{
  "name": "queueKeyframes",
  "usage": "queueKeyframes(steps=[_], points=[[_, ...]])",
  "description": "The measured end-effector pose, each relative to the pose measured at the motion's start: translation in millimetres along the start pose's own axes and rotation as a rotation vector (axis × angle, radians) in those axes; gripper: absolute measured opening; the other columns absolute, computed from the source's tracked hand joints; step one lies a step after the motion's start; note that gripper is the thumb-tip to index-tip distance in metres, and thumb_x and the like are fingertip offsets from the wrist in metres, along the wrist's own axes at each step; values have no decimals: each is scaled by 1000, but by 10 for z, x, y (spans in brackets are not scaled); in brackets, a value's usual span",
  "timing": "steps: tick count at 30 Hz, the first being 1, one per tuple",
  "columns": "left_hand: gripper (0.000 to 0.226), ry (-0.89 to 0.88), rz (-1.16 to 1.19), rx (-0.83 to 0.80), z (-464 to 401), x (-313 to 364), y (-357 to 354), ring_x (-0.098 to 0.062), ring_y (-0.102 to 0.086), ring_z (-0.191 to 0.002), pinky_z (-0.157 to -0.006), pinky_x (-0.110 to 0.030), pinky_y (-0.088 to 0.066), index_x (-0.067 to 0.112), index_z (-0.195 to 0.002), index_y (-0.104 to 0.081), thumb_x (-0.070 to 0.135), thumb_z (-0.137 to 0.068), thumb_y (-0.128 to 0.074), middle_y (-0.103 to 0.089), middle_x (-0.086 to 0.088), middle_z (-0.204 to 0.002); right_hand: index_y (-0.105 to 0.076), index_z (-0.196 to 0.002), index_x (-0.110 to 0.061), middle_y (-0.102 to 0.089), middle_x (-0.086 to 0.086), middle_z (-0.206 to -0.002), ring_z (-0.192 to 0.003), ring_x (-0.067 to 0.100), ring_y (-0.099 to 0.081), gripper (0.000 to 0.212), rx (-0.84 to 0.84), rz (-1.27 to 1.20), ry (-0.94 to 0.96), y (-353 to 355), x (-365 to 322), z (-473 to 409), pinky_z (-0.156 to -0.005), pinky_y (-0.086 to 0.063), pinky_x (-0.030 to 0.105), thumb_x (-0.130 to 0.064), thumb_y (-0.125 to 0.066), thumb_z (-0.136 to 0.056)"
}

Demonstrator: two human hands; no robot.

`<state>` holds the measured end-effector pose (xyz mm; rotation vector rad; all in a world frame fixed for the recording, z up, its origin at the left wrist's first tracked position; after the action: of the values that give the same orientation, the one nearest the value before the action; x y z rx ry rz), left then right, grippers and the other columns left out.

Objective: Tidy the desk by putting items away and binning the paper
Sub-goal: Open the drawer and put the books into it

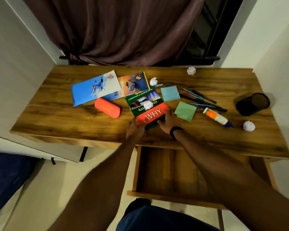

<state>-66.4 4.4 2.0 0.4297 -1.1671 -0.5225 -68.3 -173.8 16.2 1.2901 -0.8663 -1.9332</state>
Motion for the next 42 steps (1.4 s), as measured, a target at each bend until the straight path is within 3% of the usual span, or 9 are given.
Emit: queueKeyframes(steps=[4, 11, 16, 20, 25, 28, 31, 36, 42], points=[[90, -124, -29, -126, -514, -158, -57, -31, -44, -131, -101, -56, -46, 41, -145, -19, 77, -70, -54, -36, -7, -149, -18, -150, -17, -25, 16, -153, -140, 39, -29, 88, -30, -22, -174, -17, -13, -355, -110, -34, 56, -41, -68, -82], [94, -328, -445, -279, -636, 95, 37, -40, 4, -148, -117, -61, -15, 40, -150, 7, 62, -84, -56, 5, -7, -163, -14, -151, -17, -23, 17, -155, -142, 40, -24, 126, -122, 81, -362, -136, -102, -654, -114, -29, 51, -51, -87, -54], [74, -341, -542, -202, -724, 147, -35, -39, 8, -148, -107, -75, -17, 49, -147, 4, 49, -94, -48, 15, -4, -162, -59, -121, -20, -65, 10, -122, -106, 27, -61, 46, 1, -352, -373, -272, -167, -523, -84, -49, 33, -30, -74, -79], [66, -313, -535, -134, -799, 137, -20, -36, 5, -149, -103, -79, -14, 51, -146, 7, 46, -98, -38, 10, -4, -163, -61, -125, -14, -64, 12, -122, -106, 30, -62, 52, 56, -536, -314, -322, -236, -418, -97, -49, 44, -40, -71, -81], [75, -162, -353, -46, -871, 331, 73, -39, -2, -148, -109, -72, -18, 39, -151, 8, 50, -95, -43, 0, -13, -162, -61, -94, -15, -66, 7, -97, -85, 20, -65, 2, -109, -1011, -347, -186, -249, -315, -75, -53, 32, -14, -62, -93], [94, -43, -197, 15, -931, 285, 109, -43, -16, -145, -113, -60, -25, 21, -152, 10, 49, -89, -54, -6, -18, -161, -39, -80, -20, -61, 4, -88, -84, 23, -62, 32, 17, -1031, -364, -53, -64, -227, -71, -51, 31, -7, -67, -88], [104, 100, -50, 120, -878, 256, 118, -42, -37, -136, -109, -48, -38, 10, -153, 1, 54, -81, -60, -24, -20, -155, -44, -112, -17, -63, 7, -102, -88, 24, -66, 38, 19, -1111, -353, 86, 220, 2, -64, -57, 30, -5, -69, -85], [48, 339, 336, -388, -338, 345, 44, -29, -61, -109, -79, -37, -54, 23, -126, -50, 57, -93, -45, -59, -9, -123, -50, -133, -14, -66, 9, -120, -109, 29, -65, 51, -93, -1173, -322, 243, 652, 368, -77, -59, 39, -4, -67, -86], [40, 211, 538, -427, 246, 615, -211, -25, -67, -77, -68, -37, -58, 19, -125, -52, 16, -88, -66, -68, -10, -99, -50, -126, -23, -66, 6, -121, -110, 25, -64, 61, -357, -1002, -236, 512, 1058, 795, -85, -58, 41, 9, -69, -78]])
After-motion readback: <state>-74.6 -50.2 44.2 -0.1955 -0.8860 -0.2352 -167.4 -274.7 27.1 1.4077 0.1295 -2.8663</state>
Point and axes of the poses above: each hand's wrist, its own z-axis away from the middle knuckle, its own y-axis out of the back of the hand, x = y × z, the point moved 1 cm from there along -z, towards the middle knuckle
